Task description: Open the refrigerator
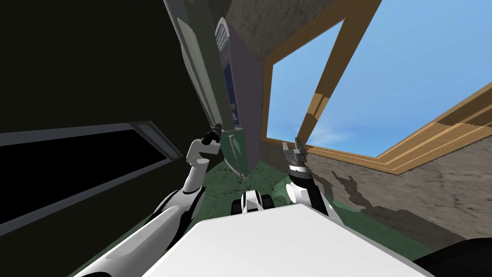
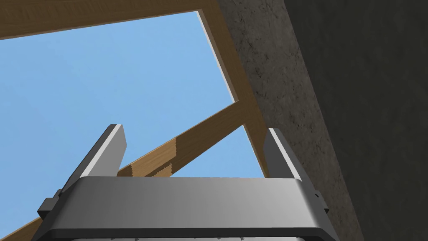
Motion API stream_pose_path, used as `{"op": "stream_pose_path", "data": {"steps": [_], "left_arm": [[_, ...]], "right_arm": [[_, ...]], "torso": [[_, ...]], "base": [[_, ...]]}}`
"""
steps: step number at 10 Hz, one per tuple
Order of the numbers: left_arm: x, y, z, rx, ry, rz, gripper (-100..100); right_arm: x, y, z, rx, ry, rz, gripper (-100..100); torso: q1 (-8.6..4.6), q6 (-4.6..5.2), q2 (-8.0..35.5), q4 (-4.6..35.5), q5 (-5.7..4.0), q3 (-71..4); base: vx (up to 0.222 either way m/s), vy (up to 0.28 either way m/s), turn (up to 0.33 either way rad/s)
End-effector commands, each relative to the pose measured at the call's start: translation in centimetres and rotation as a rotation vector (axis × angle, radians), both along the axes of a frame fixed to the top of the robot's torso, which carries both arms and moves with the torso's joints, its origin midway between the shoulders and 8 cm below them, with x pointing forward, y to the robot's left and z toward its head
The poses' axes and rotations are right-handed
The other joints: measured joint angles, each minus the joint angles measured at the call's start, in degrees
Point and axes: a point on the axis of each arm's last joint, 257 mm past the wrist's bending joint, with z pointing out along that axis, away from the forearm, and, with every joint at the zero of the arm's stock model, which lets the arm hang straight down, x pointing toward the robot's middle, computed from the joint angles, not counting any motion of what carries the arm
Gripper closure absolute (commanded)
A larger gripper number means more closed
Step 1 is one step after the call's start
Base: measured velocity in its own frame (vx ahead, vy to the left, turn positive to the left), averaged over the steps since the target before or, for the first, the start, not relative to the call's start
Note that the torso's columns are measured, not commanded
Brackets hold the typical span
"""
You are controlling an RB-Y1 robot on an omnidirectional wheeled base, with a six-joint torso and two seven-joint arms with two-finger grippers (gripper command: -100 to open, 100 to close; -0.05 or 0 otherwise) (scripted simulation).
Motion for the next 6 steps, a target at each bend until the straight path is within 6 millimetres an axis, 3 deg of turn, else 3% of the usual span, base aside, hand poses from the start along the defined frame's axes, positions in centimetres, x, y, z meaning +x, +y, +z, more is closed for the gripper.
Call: {"op": "stream_pose_path", "data": {"steps": [1,3,6], "left_arm": [[0.1,-1.3,0.7,0.001,-0.014,-0.043,100],[0.1,-2.4,0.8,0.0,-0.012,-0.076,100],[-0.1,-5.8,0.8,-0.002,-0.005,-0.174,100]], "right_arm": [[0.0,0.0,0.0,0.0,0.0,0.0,0],[0.0,0.0,0.0,0.0,0.0,0.0,0],[0.0,0.0,0.0,0.0,0.0,0.0,0]], "torso": [[-0.06,-0.07,-0.23,0.02,-0.02,-0.19],[0.18,-0.02,-0.1,0.03,0.02,-0.1],[0.03,-0.02,-0.37,0.0,-0.01,-0.3]], "base": [[-0.115,0.284,-0.056],[-0.118,0.355,-0.069],[-0.098,0.377,-0.072]]}}
